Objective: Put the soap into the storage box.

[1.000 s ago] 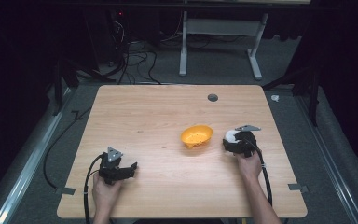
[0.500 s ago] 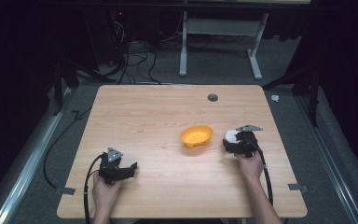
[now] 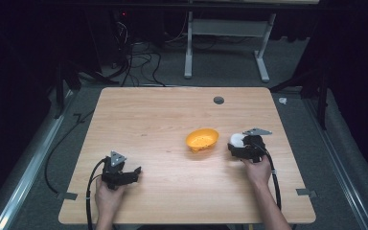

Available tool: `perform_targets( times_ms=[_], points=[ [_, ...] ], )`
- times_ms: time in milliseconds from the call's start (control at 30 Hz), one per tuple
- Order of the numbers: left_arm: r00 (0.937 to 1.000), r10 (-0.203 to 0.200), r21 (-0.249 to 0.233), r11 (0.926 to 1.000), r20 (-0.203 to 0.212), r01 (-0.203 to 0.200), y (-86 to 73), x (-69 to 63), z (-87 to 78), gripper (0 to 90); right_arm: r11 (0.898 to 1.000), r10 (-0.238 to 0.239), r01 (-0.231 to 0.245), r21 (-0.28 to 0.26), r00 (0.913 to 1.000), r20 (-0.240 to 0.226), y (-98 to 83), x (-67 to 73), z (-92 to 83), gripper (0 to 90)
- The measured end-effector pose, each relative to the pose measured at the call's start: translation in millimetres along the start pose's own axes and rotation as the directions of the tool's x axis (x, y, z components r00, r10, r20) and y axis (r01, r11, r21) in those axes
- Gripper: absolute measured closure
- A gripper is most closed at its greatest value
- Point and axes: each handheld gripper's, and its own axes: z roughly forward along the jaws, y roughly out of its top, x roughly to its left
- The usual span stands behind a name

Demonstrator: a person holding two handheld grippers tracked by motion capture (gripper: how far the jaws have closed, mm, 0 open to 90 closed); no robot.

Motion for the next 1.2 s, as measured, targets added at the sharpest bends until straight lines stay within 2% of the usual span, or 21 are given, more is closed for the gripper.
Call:
perform_targets(
  times_ms=[633,1000,1200],
  points=[
    [1.0,0.0,0.0,1.0,0.0,0.0,0.0,0.0,0.0,19.0,0.999,-0.025,0.025,-0.022,0.999,-0.036,4.0,6.9,-15.9,24.7],
    [1.0,0.0,0.0,1.0,0.0,0.0,0.0,0.0,0.0,19.0,0.998,-0.058,0.056,-0.036,0.9965,-0.06,13.8,16.4,-24.6,24.7],
    [1.0,0.0,0.001,1.0,0.0,0.0,0.1,0.1,-0.1,19.0,0.997,-0.055,0.051,-0.05,0.9948,-0.085,19.8,19.9,-28.7,24.7]
  ],
)
